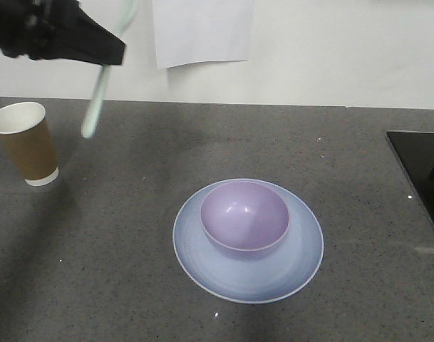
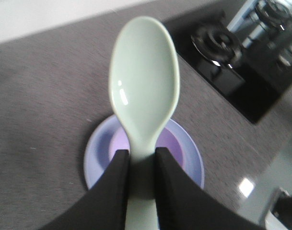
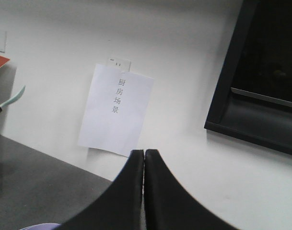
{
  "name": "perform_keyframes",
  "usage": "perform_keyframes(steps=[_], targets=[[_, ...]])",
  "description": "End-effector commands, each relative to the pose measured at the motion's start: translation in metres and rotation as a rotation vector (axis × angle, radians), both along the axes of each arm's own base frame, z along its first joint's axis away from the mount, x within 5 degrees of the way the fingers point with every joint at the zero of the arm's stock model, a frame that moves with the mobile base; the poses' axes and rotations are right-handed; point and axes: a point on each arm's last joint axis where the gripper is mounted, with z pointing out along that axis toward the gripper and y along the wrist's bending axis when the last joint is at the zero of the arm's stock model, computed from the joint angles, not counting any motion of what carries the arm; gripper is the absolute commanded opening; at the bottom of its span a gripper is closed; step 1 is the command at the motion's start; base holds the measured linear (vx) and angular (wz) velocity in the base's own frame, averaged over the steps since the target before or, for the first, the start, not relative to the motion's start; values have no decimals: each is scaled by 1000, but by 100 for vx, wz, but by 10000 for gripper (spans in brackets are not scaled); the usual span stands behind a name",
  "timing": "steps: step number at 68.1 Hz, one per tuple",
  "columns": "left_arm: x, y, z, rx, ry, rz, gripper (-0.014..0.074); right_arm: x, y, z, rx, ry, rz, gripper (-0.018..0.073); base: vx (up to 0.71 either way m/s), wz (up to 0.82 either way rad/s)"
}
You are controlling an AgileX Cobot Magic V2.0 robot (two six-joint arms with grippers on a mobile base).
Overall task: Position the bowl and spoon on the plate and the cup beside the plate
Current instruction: 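Swing the left gripper with the spoon over the lavender bowl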
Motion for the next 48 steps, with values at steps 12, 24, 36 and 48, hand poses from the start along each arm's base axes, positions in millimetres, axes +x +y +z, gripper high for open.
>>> perform_keyframes(steps=[12, 24, 36, 48], targets=[[-2, -64, -29, 170, 58, -87, -7, -7, -6, -30, 42, -87, -33, -5, 0, 0], [-1, -106, -60, 270, 118, -155, -7, -6, -6, -34, 37, -51, -37, -5, 0, 0], [10, -131, -98, 379, 185, -155, -7, -5, -7, -40, 20, 21, -48, -5, 0, 0], [19, -143, -118, 402, 221, -167, -7, -5, -7, -45, 9, 72, -56, -5, 0, 0]])
